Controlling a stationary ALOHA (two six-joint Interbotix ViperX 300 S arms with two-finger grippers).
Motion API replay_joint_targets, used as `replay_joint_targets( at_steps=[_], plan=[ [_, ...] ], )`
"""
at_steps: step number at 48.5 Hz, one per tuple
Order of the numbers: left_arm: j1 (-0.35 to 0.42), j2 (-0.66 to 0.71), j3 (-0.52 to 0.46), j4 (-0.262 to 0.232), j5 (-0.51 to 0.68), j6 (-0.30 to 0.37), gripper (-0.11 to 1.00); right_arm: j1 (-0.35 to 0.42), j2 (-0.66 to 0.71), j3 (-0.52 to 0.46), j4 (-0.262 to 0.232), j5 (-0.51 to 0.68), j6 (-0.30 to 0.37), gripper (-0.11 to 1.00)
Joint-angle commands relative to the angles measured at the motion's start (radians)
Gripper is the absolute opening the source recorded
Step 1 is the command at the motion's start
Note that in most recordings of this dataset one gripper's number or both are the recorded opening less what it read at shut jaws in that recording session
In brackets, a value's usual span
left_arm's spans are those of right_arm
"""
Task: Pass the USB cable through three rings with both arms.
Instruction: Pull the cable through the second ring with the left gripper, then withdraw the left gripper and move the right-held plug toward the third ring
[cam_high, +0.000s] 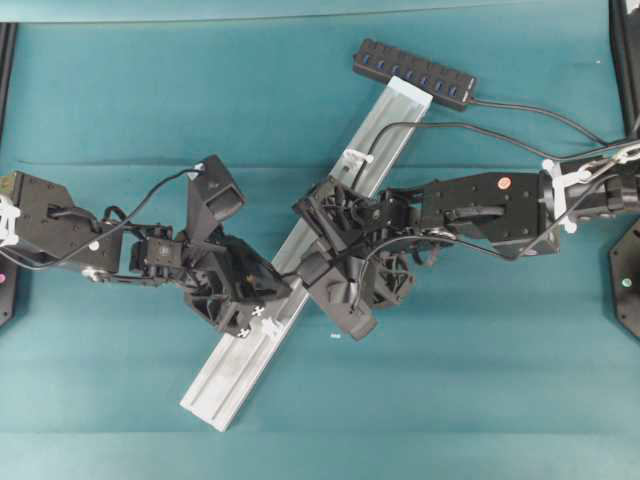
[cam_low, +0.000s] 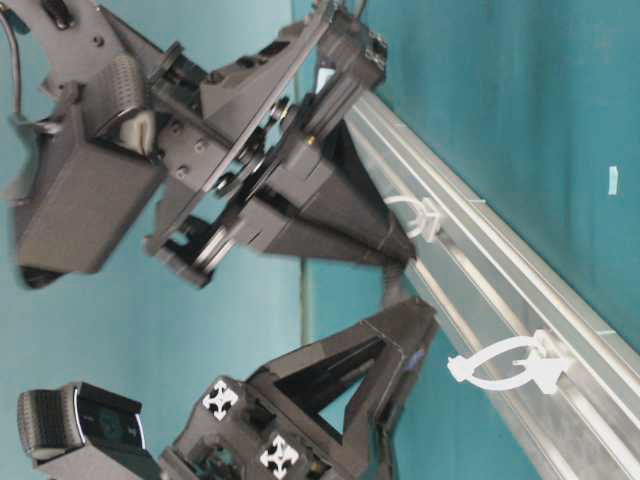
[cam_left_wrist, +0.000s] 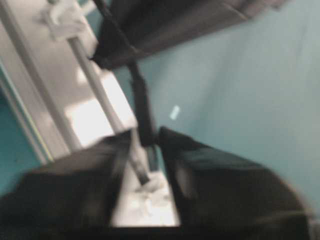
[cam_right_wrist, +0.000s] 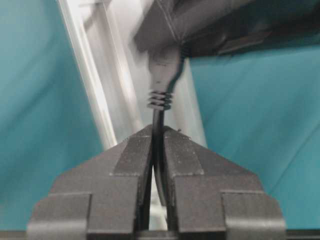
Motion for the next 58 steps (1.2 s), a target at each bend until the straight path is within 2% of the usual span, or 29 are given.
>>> replay_joint_targets(
  at_steps=[1, 7, 11, 18, 30, 40, 47, 58],
  plan=[
    [-0.002, -0.023, -0.006, 0.005, -0.005, -0.006, 0.55, -0.003, 0.006, -0.011, -0.009, 0.0, 0.012, 0.06],
    [0.0, -0.029, -0.012, 0.005, 0.011, -0.006, 0.88, -0.006, 0.011, -0.02, -0.038, 0.017, 0.011, 0.06],
    [0.0, -0.046, -0.009, 0.005, 0.026, -0.005, 0.98, -0.006, 0.012, -0.026, -0.069, 0.029, 0.011, 0.06],
    [0.0, -0.101, 0.012, 0.005, 0.037, 0.005, 0.96, -0.005, 0.015, -0.034, -0.109, 0.052, 0.009, 0.06],
    [0.0, -0.258, 0.092, 0.005, 0.052, 0.025, 0.96, -0.003, 0.018, -0.034, -0.117, 0.055, 0.003, 0.06],
    [0.002, -0.388, 0.147, 0.005, 0.17, 0.031, 0.96, 0.023, 0.044, -0.034, -0.133, 0.052, -0.014, 0.06],
    [-0.005, -0.431, 0.161, 0.005, 0.268, 0.032, 0.96, 0.04, 0.061, -0.034, -0.144, 0.048, -0.014, 0.06],
    [-0.005, -0.462, 0.175, 0.005, 0.272, 0.034, 0.96, 0.044, 0.063, -0.034, -0.144, 0.028, -0.014, 0.06]
  ],
)
